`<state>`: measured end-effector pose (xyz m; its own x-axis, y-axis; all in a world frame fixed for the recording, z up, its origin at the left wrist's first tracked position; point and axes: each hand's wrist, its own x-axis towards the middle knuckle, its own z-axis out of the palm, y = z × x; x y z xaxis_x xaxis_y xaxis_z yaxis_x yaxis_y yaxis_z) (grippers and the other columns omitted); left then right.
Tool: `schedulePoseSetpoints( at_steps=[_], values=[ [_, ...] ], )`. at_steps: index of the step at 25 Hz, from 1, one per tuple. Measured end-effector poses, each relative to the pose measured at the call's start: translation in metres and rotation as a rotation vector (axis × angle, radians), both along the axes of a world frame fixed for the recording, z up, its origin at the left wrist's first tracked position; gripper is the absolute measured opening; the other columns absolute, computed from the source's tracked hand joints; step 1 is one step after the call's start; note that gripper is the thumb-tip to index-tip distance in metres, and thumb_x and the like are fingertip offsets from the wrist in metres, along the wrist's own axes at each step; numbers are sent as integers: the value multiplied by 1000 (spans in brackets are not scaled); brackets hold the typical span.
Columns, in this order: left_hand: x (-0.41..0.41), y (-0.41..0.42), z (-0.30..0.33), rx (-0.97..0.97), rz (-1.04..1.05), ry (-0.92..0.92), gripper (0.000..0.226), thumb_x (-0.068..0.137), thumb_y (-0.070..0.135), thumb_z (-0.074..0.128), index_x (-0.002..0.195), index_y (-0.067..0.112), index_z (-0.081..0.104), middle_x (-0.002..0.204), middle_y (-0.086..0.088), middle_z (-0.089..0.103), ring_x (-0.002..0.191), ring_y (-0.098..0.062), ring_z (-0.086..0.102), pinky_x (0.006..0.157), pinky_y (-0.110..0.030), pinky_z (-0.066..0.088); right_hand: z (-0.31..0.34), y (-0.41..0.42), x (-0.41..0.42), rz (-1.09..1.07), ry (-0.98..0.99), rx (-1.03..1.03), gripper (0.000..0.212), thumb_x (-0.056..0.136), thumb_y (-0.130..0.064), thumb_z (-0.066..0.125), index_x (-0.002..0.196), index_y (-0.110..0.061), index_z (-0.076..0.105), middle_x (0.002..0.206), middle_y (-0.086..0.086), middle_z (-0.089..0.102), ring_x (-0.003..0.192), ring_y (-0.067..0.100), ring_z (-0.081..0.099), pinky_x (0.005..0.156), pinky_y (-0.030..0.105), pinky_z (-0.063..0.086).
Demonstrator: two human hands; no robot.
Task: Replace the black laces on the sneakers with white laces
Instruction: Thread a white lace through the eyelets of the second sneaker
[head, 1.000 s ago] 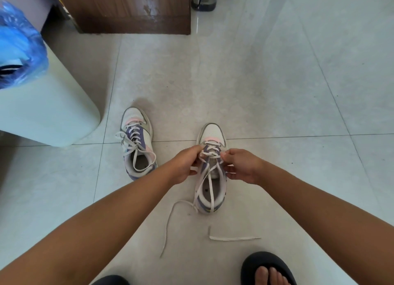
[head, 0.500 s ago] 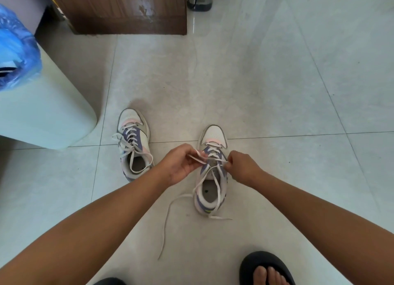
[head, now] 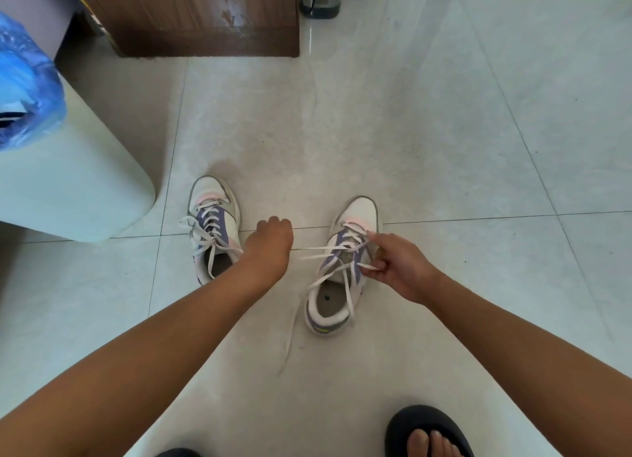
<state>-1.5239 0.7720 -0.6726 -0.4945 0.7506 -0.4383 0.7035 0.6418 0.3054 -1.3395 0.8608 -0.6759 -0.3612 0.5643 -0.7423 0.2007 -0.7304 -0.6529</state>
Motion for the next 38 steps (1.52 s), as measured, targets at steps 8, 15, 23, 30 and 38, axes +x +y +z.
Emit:
schedulePoseSetpoints(
  at_steps=[8,15,23,30,38],
  values=[
    [-19,7,6,128,253,-205,33,104,30,28,109,8,53,93,-11,68,83,-30,64,66,-31,41,-15,23,18,-363,-126,-89,14,100,-12,40,88,-12,47,62,5,33,47,13,35,48,28,46],
    [-34,15,12,445,662,-553,31,100,23,45,96,4,69,66,-9,62,68,-24,56,61,-29,40,-6,39,41,-402,-154,-10,40,102,-35,36,68,-13,43,55,3,39,48,15,44,54,29,54],
    [-42,25,31,237,268,-7,31,99,5,31,126,3,46,131,-13,57,113,-34,56,88,-40,44,-18,53,90,508,-1085,1031,40,101,-29,34,91,-3,63,79,16,65,76,35,58,62,34,38],
    [-29,45,59,100,-109,105,28,100,19,34,121,12,52,135,3,54,116,-25,53,82,-31,40,18,25,45,835,-574,413,56,84,-43,65,130,-22,41,103,2,53,83,11,51,76,23,38],
    [-15,75,130,43,-265,68,25,98,15,40,79,11,55,104,-3,63,72,-23,51,57,-23,38,13,-16,-46,1274,-863,811,35,99,-22,36,131,-10,45,128,12,55,116,29,54,89,33,42]
  ],
)
